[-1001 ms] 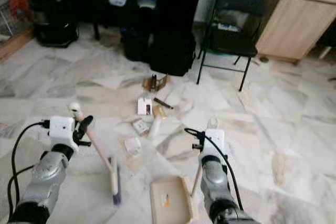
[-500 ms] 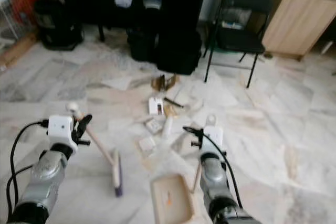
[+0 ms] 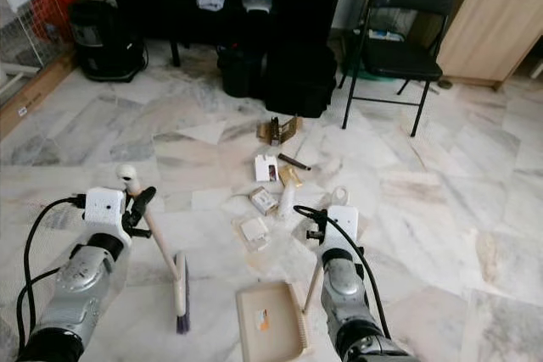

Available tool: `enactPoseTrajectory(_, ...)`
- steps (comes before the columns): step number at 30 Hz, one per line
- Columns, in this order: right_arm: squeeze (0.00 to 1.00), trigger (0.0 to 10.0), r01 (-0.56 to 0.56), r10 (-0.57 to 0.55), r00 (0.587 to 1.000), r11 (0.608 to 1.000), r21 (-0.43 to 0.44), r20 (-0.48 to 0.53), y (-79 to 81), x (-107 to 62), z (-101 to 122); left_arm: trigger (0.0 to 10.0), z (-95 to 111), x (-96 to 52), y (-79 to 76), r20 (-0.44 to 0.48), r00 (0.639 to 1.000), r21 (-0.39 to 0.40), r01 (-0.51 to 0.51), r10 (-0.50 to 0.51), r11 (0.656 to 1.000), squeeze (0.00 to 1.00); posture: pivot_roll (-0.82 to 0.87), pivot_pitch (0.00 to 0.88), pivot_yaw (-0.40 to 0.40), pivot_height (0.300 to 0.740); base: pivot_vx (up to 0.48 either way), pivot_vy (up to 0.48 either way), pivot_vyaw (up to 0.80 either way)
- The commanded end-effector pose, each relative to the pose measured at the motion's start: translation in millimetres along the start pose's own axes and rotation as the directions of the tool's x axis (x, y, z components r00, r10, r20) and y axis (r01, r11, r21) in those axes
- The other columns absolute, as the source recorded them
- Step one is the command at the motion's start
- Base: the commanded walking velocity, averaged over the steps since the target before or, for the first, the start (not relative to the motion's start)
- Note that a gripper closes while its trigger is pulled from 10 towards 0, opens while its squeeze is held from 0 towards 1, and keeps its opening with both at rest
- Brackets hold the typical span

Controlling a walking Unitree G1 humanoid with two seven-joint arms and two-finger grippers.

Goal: Sweep floor

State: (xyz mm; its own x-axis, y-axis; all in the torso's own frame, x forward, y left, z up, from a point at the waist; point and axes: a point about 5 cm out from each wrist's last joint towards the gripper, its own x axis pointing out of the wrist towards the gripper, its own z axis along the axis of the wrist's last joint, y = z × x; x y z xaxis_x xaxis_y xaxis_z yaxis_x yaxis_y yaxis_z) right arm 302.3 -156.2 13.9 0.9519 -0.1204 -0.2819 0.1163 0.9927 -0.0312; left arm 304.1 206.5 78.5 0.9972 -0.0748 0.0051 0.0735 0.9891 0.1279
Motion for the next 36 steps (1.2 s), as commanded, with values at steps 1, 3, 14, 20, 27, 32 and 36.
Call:
enactPoseTrajectory(1, 0.00, 10.0, 0.016, -0.016, 1.000, 1.000, -0.003, -0.014, -5.6, -0.7, -3.0, 10.0, 5.6, 2.3, -2.7, 0.031, 0.999, 0.008, 0.016, -0.016, 1.000, 0.00, 0.11, 0.054, -0.073, 0.740, 0.000, 0.000, 0.00)
enactPoseTrajectory(3, 0.00, 10.0, 0.018, -0.018, 1.000, 1.000, 0.001, -0.025, -5.5, -0.7, -3.9, 10.0, 5.0, 2.2, -2.7, 0.027, 0.999, 0.008, 0.016, -0.017, 1.000, 0.00, 0.11, 0.054, -0.073, 0.740, 0.000, 0.000, -0.38)
enactPoseTrajectory(14, 0.00, 10.0, 0.016, -0.016, 1.000, 1.000, -0.006, -0.019, -6.3, -0.8, -3.7, 10.0, 5.4, 1.0, -4.4, 0.039, 0.999, -0.002, 0.020, -0.020, 1.000, 0.00, 0.11, 0.062, -0.076, 0.740, 0.000, 0.000, -0.55)
enactPoseTrajectory(20, 0.00, 10.0, 0.013, -0.013, 1.000, 1.000, -0.008, -0.021, -6.2, -1.0, -4.2, 10.0, 4.3, 0.7, -4.9, 0.029, 0.999, 0.005, 0.021, -0.021, 1.000, 0.00, 0.11, 0.063, -0.077, 0.740, 0.000, 0.000, 0.00)
enactPoseTrajectory(27, 0.00, 10.0, 0.012, -0.013, 1.000, 1.000, -0.010, -0.022, -6.0, -1.1, -4.3, 10.0, 3.9, 0.6, -4.6, 0.027, 0.999, 0.010, 0.019, -0.020, 1.000, 0.00, 0.11, 0.066, -0.077, 0.740, 0.000, 0.000, 0.00)
enactPoseTrajectory(32, 0.00, 10.0, 0.012, -0.013, 1.000, 1.000, -0.009, -0.022, -5.7, -1.2, -4.5, 10.0, 3.9, 0.8, -4.4, 0.027, 0.999, 0.009, 0.020, -0.020, 1.000, 0.00, 0.11, 0.066, -0.077, 0.740, 0.214, 0.000, 0.00)
enactPoseTrajectory(36, 0.00, 10.0, 0.015, -0.016, 0.999, 1.000, -0.003, -0.029, -5.7, -1.2, -5.1, 10.0, 4.2, 1.0, -4.3, 0.028, 0.999, 0.009, 0.020, -0.020, 1.000, 0.00, 0.11, 0.066, -0.077, 0.740, 0.285, 0.000, 0.00)
